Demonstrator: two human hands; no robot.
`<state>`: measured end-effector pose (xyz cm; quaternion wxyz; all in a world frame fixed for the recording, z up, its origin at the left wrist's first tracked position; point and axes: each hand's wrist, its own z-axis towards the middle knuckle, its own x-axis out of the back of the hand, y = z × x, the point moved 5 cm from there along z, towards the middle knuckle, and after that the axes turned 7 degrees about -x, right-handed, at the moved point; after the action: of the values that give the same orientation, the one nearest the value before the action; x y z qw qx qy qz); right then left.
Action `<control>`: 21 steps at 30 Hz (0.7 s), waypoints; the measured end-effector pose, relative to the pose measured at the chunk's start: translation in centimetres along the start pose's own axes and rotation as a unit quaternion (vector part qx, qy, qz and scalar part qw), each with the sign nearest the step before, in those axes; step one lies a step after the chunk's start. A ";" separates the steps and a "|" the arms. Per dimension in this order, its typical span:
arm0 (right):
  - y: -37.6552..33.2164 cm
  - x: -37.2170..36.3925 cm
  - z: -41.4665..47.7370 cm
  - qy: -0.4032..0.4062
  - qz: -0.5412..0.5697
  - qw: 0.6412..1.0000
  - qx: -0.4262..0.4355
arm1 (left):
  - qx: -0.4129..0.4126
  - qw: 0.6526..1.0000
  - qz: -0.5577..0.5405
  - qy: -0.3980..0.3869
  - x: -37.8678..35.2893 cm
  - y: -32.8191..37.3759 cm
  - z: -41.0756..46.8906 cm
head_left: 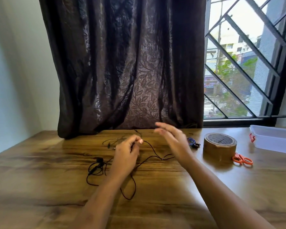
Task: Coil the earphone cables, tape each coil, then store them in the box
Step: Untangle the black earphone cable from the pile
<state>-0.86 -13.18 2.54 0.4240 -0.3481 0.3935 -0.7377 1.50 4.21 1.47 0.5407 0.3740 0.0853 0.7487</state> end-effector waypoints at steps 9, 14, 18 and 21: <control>1.0 -1.5 -0.2 -0.023 -0.076 0.997 -0.015 | 0.114 0.989 -0.082 -0.040 0.2 -0.4 0.2; 2.2 -1.1 -0.4 -0.012 -0.100 0.995 -0.021 | 0.211 0.909 -0.328 -0.147 -1.5 1.5 -0.8; 1.8 -2.6 -0.9 -0.059 -0.138 0.989 0.014 | 0.262 0.794 -0.526 -0.156 -1.1 2.7 -1.1; 1.6 -4.3 -2.0 -0.113 -0.173 0.978 0.022 | 0.251 0.758 -0.589 -0.127 -0.9 3.0 -0.9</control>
<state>-0.33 -9.28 -0.53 0.3389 -0.4826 0.2607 -0.7644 -1.19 2.51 2.01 0.7676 0.4636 0.4041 0.1805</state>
